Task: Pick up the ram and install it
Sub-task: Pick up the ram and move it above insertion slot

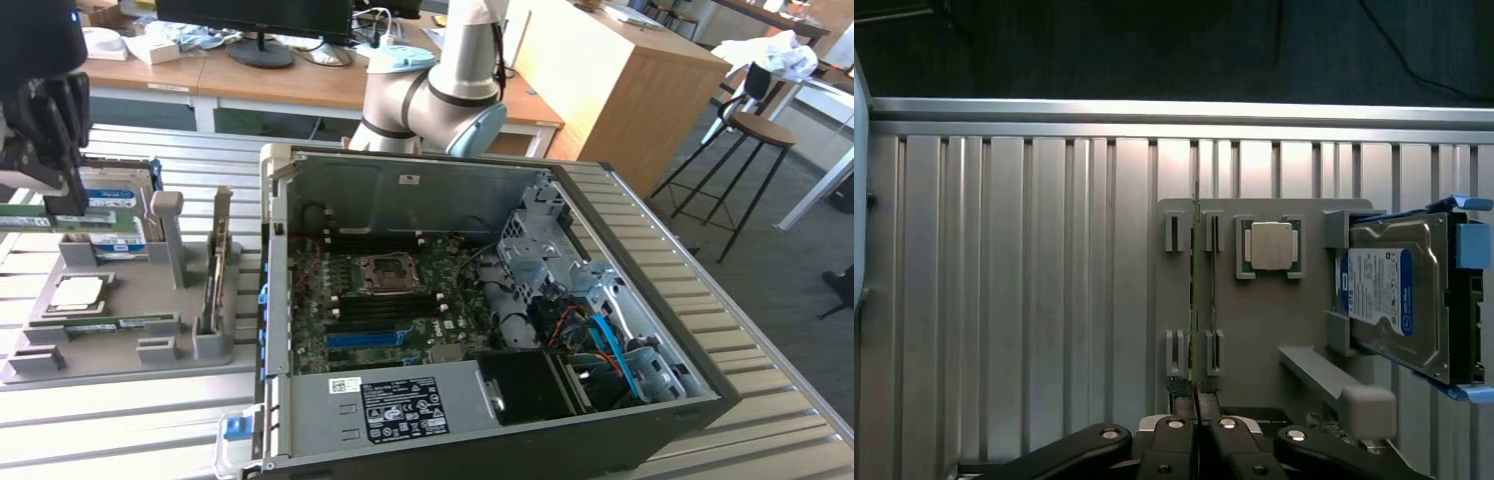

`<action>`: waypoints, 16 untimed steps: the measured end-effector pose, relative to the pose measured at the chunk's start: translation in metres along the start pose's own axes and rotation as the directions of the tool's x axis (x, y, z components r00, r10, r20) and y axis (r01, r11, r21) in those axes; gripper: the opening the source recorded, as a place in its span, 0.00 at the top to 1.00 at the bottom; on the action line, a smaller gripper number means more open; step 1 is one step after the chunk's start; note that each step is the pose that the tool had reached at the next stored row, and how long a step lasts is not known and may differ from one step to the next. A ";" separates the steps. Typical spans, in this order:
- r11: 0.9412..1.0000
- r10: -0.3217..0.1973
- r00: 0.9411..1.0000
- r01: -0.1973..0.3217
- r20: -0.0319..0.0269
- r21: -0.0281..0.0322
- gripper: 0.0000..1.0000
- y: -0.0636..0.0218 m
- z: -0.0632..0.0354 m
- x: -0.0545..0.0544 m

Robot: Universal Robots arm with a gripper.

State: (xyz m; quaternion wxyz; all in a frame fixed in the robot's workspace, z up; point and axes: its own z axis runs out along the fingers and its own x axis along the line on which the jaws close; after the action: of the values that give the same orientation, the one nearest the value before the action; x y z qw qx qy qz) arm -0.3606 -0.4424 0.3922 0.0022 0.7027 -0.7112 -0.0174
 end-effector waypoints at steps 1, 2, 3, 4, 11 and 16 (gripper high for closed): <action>1.000 0.001 1.000 -0.001 0.000 0.000 0.89 0.0001 -0.0015 0.000; 1.000 0.001 1.000 -0.001 0.000 0.000 0.89 0.0001 -0.0030 0.000; 1.000 0.002 1.000 -0.002 0.000 0.000 0.89 0.0002 -0.0046 0.000; 1.000 0.003 1.000 -0.003 0.000 0.000 0.89 0.0002 -0.0063 0.000; 1.000 0.006 1.000 -0.006 0.000 0.000 0.89 0.0005 -0.0175 -0.001; 1.000 0.008 1.000 -0.008 0.000 0.000 0.89 0.0007 -0.0227 -0.001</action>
State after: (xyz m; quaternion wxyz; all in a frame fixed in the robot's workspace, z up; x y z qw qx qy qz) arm -0.3606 -0.4423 0.4149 0.0020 0.7001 -0.7139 -0.0173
